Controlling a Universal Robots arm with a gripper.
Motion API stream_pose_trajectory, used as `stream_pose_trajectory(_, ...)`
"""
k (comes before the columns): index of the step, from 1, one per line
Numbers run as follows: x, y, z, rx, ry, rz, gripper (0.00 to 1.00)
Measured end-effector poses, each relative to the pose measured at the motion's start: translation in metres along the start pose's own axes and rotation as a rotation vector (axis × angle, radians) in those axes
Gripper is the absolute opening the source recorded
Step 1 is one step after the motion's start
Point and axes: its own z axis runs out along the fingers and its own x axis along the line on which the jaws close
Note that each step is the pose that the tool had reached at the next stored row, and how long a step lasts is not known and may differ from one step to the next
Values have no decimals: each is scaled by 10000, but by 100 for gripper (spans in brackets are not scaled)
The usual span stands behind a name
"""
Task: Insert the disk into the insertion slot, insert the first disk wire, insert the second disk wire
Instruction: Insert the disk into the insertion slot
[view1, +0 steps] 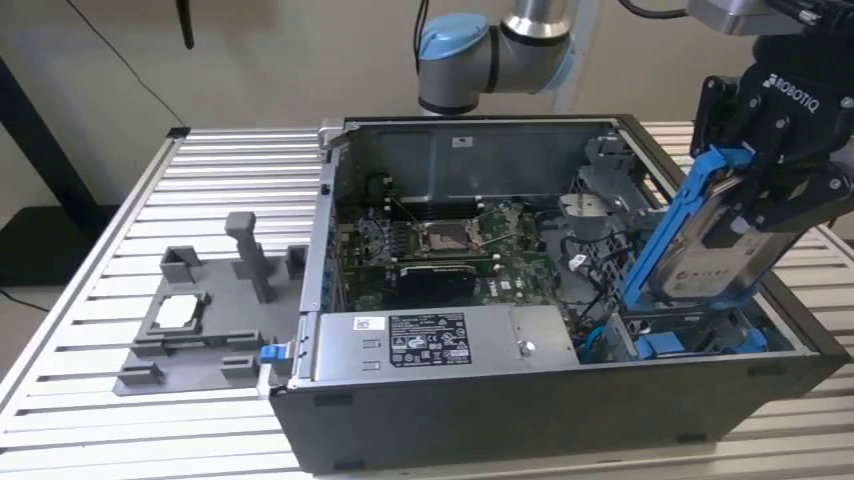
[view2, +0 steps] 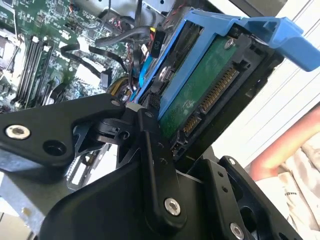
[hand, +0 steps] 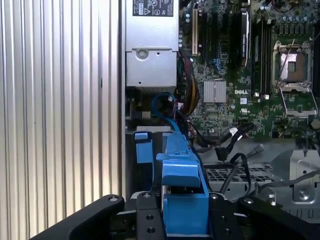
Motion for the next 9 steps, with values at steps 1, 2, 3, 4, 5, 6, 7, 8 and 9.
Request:
stream_pose_trajectory(1,3,-1,10,0,0,0,33)
stream_pose_trajectory(2,6,-1,23,0,1,1,33)
stream_pose_trajectory(3,8,-3,34,0,1,1,33)
stream_pose_trajectory(4,10,-6,43,0,1,-1,33)
stream_pose_trajectory(5,13,-9,51,0,1,-1,33)
stream_pose_trajectory(6,16,-13,58,0,2,-2,33)
stream_pose_trajectory(7,19,-16,67,0,1,-1,33)
stream_pose_trajectory(8,22,-20,76,0,1,-1,33)
stream_pose_trajectory(9,25,-21,86,0,2,0,33)
